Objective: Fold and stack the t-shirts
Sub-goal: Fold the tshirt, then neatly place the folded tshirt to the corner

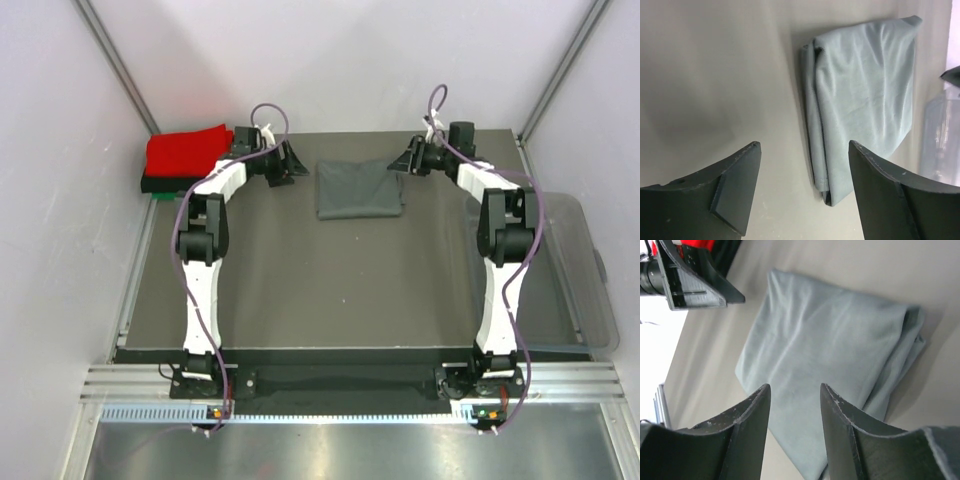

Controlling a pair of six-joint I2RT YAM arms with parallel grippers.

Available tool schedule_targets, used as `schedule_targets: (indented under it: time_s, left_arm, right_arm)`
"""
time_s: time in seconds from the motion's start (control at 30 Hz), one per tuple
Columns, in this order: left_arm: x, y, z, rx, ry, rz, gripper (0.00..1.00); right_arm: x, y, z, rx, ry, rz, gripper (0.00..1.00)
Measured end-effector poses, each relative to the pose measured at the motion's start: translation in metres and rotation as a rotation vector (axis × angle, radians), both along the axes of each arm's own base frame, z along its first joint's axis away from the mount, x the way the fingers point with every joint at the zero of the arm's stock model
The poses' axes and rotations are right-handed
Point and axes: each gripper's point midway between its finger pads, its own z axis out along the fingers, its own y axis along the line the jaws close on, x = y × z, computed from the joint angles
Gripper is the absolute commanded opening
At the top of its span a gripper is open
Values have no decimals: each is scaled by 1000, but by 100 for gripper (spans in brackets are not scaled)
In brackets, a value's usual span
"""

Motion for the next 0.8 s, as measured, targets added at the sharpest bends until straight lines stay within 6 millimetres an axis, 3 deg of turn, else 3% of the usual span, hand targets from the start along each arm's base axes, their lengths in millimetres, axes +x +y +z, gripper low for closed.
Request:
schedule_targets:
  time_s: [0.13, 0.3, 0.5, 0.8]
  left_arm:
    - [-3, 1, -7, -36, 42, 0, 74]
    - [-10, -21, -23, -89, 86, -50, 73]
    - [-13, -49, -22, -166, 91, -117, 70]
    - [-20, -77, -29, -229, 123, -167, 54]
  right_arm:
    - [-3, 0, -16, -7, 28, 5, 45]
    - [-6, 0, -39, -18, 78, 10, 44]
    - [-10, -3, -78, -37, 171, -7, 44]
    - [-7, -2, -78, -51, 182, -22, 44]
